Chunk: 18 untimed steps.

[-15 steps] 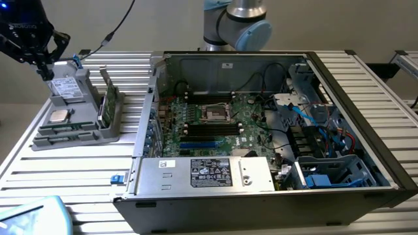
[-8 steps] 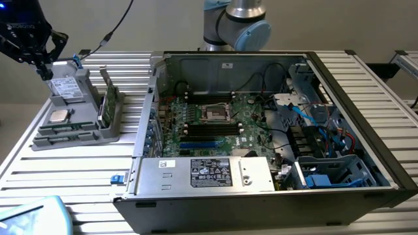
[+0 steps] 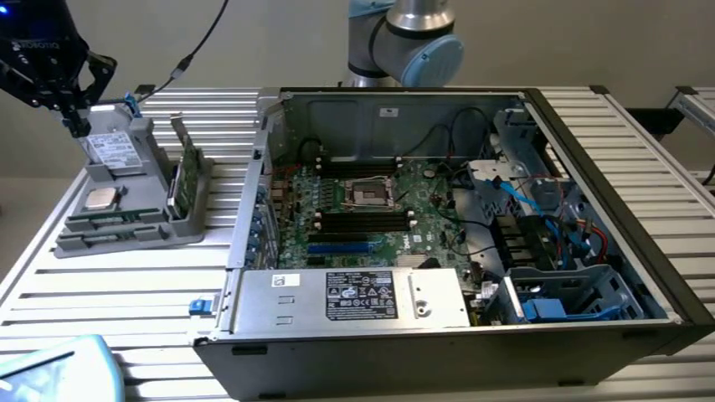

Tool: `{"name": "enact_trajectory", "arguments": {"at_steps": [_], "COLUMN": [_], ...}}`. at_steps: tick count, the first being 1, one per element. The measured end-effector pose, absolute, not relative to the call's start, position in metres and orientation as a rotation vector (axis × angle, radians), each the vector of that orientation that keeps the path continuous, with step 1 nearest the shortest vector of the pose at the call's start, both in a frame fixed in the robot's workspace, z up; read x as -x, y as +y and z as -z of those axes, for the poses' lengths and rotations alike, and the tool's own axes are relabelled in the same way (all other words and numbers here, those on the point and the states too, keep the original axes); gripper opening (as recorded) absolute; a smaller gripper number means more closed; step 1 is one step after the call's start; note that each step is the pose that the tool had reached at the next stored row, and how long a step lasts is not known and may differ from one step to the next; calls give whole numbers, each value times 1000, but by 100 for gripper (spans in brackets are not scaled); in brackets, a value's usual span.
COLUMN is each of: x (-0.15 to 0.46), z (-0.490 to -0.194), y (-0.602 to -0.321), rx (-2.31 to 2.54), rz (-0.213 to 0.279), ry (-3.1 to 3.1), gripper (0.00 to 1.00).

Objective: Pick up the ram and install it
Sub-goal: 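Pick up the ram and move it above insertion slot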

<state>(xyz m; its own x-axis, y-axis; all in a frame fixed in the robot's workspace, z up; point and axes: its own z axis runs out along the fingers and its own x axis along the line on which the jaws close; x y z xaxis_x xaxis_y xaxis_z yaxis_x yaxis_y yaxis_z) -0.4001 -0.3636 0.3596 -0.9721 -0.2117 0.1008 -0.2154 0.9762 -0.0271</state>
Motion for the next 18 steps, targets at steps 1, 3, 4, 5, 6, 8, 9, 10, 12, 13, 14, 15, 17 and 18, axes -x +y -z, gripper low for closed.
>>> {"name": "enact_trajectory", "arguments": {"at_steps": [1,3,4,5,6,8,9,10,12,13,14,15,17,18], "x": [400,400,401,401,401,401,401,401,401,401,401,401,401,401], "z": [-360,-360,-360,-360,-360,-360,-359,-359,-359,-359,-359,-359,-359,-359], "y": [-364,-364,-364,-364,-364,-364,-364,-364,-364,-364,-364,-364,-364,-364], "rx": [-328,-328,-328,-332,-346,-387,-414,-443,-499,-525,-552,-581,-635,-661], "rz": [-58,-58,-58,-58,-59,-60,-61,-61,-61,-62,-63,-65,-67,-68], "ry": [-3026,-3026,-3029,-3031,-3031,-3027,-3024,-3020,-3012,-3009,-3004,-2999,-2989,-2983], "gripper": [11,11,11,11,11,11,11,11,11,11,11,11,11,11]}}
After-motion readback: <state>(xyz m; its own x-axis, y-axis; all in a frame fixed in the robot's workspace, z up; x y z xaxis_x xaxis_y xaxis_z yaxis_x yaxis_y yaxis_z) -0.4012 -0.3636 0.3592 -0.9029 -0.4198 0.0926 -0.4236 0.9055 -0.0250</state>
